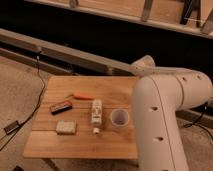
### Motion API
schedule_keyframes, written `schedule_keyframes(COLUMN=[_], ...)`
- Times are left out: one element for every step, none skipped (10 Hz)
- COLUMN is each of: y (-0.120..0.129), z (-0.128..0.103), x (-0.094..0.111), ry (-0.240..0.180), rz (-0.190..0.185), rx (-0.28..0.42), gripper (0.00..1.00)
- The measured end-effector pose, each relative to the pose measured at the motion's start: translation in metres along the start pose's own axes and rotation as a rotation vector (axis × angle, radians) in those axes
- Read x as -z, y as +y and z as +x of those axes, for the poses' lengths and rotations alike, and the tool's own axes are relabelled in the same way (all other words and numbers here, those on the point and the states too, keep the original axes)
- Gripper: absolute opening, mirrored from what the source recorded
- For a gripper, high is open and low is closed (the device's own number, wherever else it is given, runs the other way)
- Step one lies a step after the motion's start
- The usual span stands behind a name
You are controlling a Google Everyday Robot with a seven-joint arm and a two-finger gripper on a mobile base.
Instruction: Push the ceramic bowl across the table
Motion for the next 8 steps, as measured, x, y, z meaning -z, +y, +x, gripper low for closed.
schedule_keyframes(y=[-0.008, -0.013, -0.021, -0.026, -0.029, -0.029, -0.018, -0.008], z=[-0.003, -0.004, -0.005, -0.005, -0.008, -0.01, -0.012, -0.011], x=[-0.001, -0.002, -0.004, -0.005, -0.003, 0.001, 0.015, 0.026], ry=[0.001, 0.004, 0.009, 0.011, 0.006, -0.006, -0.036, -0.054], rz=[0.008, 0.013, 0.018, 0.018, 0.01, -0.002, -0.037, -0.069], rx=[-0.018, -0.029, -0.051, -0.071, -0.087, -0.095, -0.082, -0.066], gripper=[0.65, 0.65, 0.65, 0.65, 0.65, 0.65, 0.65, 0.65])
